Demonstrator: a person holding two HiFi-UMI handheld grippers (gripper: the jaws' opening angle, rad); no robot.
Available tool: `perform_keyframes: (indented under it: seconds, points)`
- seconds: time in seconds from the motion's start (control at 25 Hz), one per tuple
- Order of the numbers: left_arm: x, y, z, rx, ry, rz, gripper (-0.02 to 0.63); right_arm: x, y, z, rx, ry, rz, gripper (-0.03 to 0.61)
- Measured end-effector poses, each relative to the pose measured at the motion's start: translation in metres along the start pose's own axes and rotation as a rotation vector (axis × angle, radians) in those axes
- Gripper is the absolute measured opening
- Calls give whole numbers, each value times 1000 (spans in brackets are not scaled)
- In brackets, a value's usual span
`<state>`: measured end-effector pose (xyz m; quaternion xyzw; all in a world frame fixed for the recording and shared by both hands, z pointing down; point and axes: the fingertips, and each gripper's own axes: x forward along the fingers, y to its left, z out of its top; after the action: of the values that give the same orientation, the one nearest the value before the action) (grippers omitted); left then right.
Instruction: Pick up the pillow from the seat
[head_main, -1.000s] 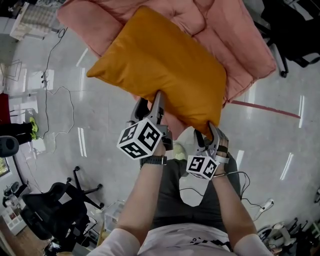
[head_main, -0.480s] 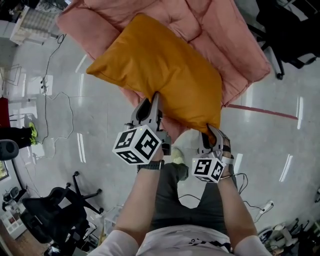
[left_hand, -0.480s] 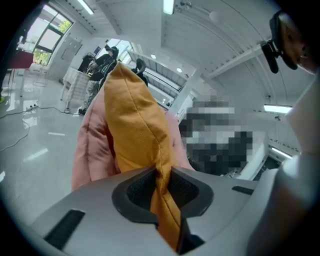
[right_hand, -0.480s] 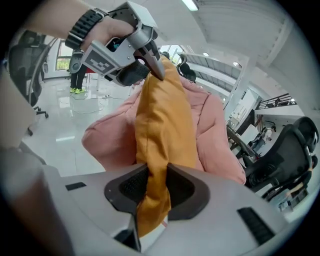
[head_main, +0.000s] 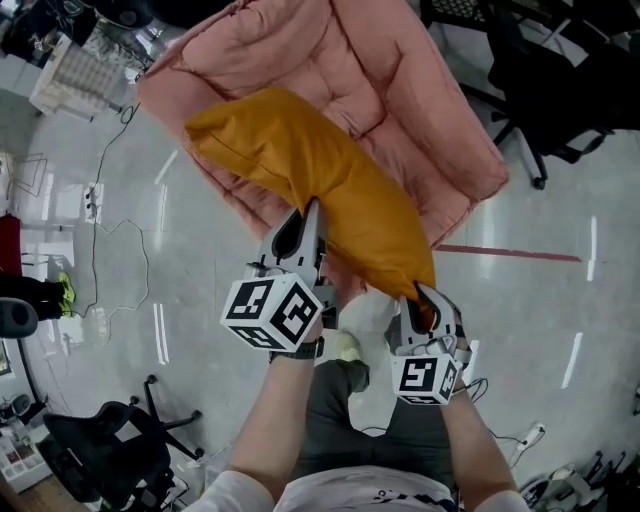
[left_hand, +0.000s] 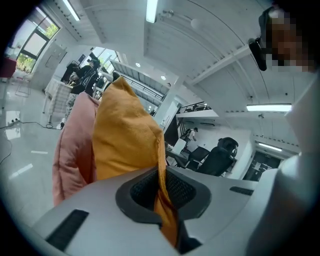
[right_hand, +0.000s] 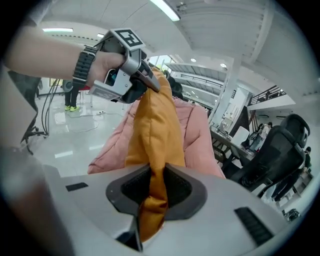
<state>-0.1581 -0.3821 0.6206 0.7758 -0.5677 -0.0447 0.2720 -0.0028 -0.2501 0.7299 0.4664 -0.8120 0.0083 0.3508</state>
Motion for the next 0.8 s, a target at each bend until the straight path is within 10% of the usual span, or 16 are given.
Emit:
perform_keyframes:
  seconds: [0.8]
  points:
    - [-69,-126,208,70,-68,-59,31,-150,-54,181,29,-119,65,75]
